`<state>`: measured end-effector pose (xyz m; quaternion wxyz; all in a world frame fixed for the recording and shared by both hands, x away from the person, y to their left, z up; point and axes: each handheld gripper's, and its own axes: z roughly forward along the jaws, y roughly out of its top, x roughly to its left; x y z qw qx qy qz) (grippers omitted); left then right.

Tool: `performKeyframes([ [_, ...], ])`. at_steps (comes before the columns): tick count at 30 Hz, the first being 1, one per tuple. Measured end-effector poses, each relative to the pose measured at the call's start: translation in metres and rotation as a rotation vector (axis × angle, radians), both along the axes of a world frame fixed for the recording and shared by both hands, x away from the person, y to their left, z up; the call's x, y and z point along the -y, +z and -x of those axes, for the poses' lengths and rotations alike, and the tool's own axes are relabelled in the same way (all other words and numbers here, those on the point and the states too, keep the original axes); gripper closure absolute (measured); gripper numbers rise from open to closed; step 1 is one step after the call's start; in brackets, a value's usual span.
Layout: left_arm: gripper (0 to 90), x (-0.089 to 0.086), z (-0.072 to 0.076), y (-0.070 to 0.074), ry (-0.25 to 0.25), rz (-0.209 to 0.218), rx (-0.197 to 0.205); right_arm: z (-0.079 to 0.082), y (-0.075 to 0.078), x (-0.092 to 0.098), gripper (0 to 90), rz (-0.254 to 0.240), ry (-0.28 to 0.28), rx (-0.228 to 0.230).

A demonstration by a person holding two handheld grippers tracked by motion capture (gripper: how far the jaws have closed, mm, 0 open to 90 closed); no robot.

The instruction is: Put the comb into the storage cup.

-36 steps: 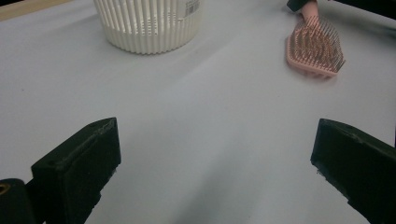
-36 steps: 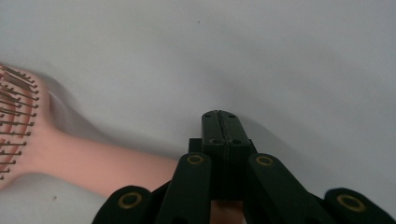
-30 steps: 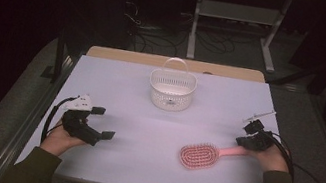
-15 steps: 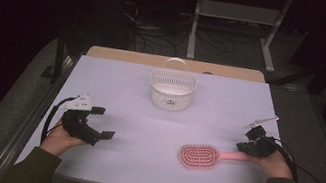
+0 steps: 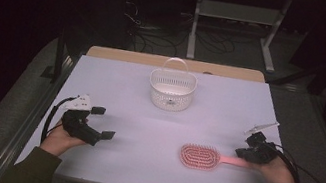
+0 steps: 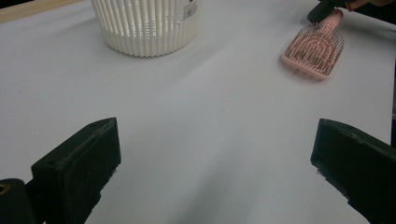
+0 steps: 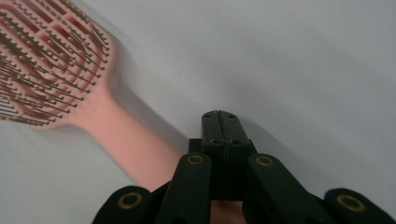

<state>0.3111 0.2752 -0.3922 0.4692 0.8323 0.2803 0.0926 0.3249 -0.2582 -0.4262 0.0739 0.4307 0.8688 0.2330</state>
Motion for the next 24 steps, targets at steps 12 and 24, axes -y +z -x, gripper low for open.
performKeyframes([
  [12, 0.8, 0.001, 0.0, 0.0, -0.003, -0.001, 0.0, 0.015, -0.003, -0.006, 88.9, -0.002, 0.032, 0.001],
  [24, 0.8, 0.001, 0.0, 0.0, -0.004, -0.001, 0.0, 0.036, -0.002, -0.011, 88.9, -0.012, 0.06, -0.003],
])
